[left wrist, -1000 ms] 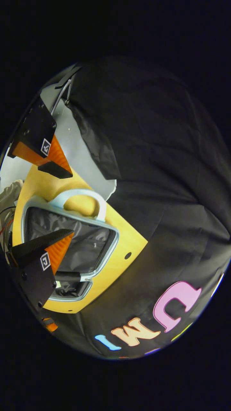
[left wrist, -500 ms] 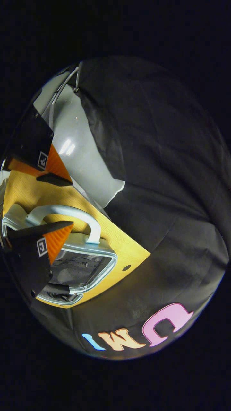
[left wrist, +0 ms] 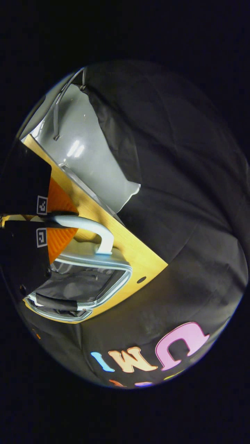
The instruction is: First open the suitcase, pack the skin care products into it, and then close the suitcase.
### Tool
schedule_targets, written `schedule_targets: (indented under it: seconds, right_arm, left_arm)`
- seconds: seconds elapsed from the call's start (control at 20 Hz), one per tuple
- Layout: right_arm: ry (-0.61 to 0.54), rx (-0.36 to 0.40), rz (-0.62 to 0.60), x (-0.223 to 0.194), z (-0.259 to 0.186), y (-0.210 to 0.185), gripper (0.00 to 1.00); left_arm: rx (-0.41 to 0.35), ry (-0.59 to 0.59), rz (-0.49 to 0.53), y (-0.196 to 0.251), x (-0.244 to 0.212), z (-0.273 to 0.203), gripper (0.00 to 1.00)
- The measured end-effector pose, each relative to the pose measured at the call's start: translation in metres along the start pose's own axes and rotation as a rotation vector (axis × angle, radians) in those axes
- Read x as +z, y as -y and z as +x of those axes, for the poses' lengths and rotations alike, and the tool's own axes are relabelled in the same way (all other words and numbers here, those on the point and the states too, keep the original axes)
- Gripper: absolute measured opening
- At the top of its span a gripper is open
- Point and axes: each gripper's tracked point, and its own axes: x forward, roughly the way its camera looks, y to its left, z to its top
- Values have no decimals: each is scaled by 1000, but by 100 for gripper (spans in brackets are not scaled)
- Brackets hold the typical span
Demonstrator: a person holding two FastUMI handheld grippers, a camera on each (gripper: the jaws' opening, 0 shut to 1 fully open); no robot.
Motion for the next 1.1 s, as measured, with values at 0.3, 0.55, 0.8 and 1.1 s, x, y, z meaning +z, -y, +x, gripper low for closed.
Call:
schedule_targets:
  seconds: [0.3, 0.55, 0.8, 1.1]
  right_arm:
    - [-15, 29, 37, -9, 1, -3, 98]
    - [2, 55, 79, -5, 1, 6, 98]
    - [16, 91, 87, -4, 7, 35, 98]
    - [-6, 175, 47, 5, 23, 81, 98]
  left_arm:
    - [-15, 100, 104, 54, 37, -49, 0]
    - [-131, 203, 185, 148, 55, -109, 0]
    - [-163, 265, 313, 229, 39, -138, 0]
    - [-211, 323, 398, 335, -3, -145, 0]
